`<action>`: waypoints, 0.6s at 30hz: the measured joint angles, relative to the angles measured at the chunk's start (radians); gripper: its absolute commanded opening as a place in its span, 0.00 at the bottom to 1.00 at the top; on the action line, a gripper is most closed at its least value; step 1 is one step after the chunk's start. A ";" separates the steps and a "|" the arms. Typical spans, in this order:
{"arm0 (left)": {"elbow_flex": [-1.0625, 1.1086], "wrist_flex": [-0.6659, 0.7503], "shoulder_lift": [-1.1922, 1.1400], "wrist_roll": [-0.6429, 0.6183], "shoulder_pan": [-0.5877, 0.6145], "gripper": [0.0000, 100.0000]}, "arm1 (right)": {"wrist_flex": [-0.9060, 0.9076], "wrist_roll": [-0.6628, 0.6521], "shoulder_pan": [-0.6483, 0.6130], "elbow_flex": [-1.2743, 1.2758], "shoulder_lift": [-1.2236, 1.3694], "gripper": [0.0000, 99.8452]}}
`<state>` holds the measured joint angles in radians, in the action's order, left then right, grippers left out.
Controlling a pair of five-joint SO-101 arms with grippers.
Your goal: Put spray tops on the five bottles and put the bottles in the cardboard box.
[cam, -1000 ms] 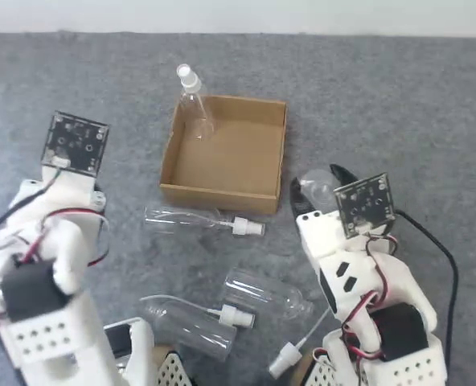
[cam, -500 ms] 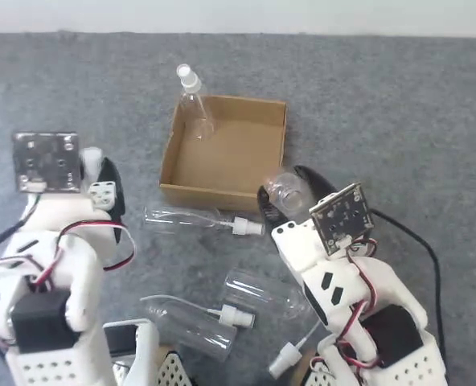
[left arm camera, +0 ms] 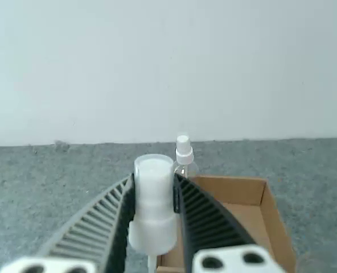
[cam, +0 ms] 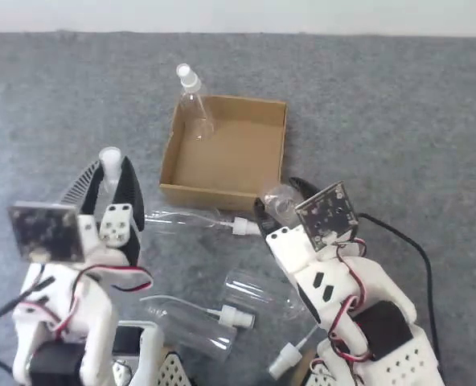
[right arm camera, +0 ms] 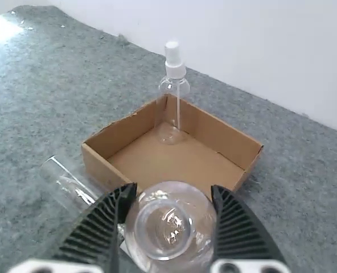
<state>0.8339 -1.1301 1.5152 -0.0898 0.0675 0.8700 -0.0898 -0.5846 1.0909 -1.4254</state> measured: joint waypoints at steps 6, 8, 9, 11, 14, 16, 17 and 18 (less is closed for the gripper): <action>0.000 0.066 0.061 -0.071 -0.054 0.01 | 0.000 0.000 -0.106 0.028 0.000 0.08; 0.000 0.074 0.077 -0.106 -0.060 0.01 | 0.000 0.000 -0.117 0.035 0.000 0.08; 0.000 0.075 0.084 -0.118 -0.063 0.01 | 0.000 0.000 -0.117 0.035 0.000 0.08; 0.000 0.078 0.101 -0.129 -0.060 0.01 | 0.000 0.000 -0.120 0.049 -0.005 0.08; 0.000 0.110 0.130 -0.143 -0.061 0.01 | 0.000 0.000 -0.124 0.078 -0.005 0.08; 0.000 0.132 0.152 -0.166 -0.060 0.01 | 0.000 0.000 -0.123 0.095 -0.005 0.08; 0.000 0.140 0.161 -0.173 -0.060 0.01 | 0.000 0.000 -0.123 0.098 -0.005 0.08; 0.000 0.150 0.170 -0.180 -0.068 0.01 | 0.000 0.000 -0.123 0.098 -0.005 0.08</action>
<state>0.8339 -0.9797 1.6855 -0.2693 0.0000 0.8700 -0.0898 -0.7073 1.1891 -1.4300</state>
